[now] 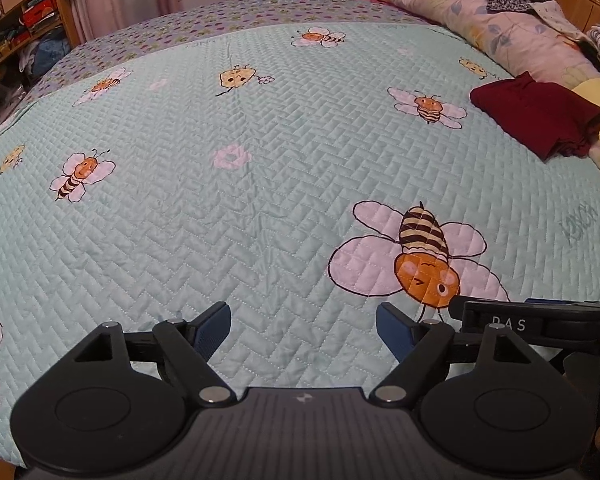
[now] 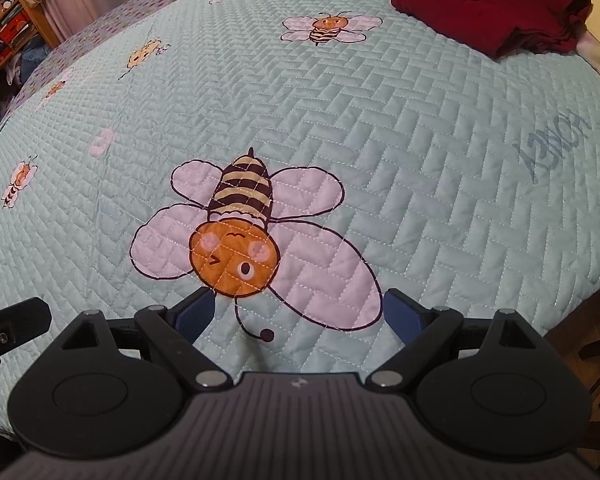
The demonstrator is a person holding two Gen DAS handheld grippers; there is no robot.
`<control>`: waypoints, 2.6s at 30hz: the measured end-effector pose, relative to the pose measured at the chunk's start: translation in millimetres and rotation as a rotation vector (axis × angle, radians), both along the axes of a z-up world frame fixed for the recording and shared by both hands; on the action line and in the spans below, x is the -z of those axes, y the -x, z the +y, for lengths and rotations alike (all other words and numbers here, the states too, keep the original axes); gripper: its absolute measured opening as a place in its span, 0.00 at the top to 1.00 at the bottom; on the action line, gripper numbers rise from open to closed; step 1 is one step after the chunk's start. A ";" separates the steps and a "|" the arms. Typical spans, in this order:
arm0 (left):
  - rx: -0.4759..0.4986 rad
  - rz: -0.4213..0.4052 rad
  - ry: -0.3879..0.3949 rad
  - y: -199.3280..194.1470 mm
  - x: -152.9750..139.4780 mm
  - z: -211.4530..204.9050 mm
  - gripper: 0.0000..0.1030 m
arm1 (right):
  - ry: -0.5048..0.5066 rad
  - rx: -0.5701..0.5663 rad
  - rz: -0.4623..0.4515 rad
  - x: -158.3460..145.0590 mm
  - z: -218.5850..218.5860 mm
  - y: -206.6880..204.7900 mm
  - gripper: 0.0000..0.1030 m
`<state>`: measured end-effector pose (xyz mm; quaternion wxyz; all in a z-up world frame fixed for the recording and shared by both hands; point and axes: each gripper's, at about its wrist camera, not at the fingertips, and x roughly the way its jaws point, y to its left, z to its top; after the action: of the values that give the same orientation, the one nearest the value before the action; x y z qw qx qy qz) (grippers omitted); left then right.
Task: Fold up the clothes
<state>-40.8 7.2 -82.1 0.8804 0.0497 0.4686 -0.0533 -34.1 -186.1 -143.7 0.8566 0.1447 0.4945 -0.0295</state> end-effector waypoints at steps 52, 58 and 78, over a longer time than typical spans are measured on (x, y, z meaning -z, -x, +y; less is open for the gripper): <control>0.039 -0.029 0.025 4.4 -7.2 -4.3 0.17 | 0.002 0.000 0.001 -0.9 1.0 -1.6 0.11; 0.042 -0.029 0.043 3.8 -6.3 -1.7 0.18 | 0.004 0.002 0.001 -0.1 1.1 -1.6 0.11; -0.037 0.003 -0.052 -1.2 -2.5 4.0 0.12 | 0.018 -0.007 0.012 1.9 6.4 -2.2 0.11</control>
<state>-39.6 11.2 -79.6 0.8790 0.0637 0.4719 -0.0252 -31.8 -179.8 -145.6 0.8548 0.1351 0.5000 -0.0318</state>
